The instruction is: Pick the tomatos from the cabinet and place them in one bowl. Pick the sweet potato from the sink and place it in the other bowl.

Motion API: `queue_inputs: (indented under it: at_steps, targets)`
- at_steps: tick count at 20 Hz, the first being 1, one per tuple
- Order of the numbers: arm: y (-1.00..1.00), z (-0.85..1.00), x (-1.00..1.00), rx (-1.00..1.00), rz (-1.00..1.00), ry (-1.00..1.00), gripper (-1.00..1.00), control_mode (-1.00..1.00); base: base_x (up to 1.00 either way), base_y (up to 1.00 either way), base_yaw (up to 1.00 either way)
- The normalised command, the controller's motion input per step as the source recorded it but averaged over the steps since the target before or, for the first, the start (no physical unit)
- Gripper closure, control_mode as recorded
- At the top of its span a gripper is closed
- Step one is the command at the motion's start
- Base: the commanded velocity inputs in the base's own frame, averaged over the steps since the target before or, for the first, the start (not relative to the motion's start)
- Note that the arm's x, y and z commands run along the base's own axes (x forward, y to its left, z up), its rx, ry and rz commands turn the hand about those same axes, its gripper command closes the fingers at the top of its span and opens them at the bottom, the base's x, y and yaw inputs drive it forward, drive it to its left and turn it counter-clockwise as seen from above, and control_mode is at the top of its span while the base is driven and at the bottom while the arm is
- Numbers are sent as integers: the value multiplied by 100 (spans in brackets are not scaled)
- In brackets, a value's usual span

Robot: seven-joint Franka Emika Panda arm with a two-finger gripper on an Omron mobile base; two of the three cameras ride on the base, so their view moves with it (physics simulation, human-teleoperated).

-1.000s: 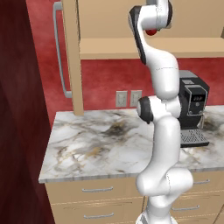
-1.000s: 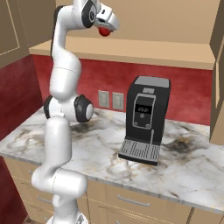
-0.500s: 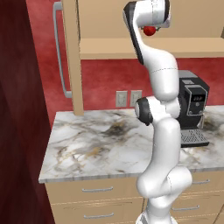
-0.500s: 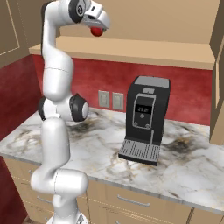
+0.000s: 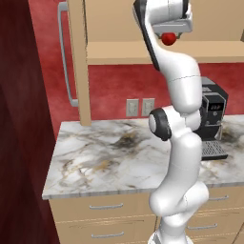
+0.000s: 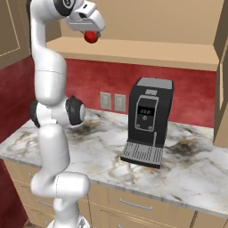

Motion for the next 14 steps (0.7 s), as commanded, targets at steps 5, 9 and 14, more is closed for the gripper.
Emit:
queue_inputs:
  at_steps: [5,9,14]
  targets:
    - [2,-52,-100,0,0,-23,100,-100,0,0,0]
    - [0,-79,-100,0,0,-20,100,-100,0,0,0]
    - [0,-86,-100,0,0,-19,100,-100,0,0,0]
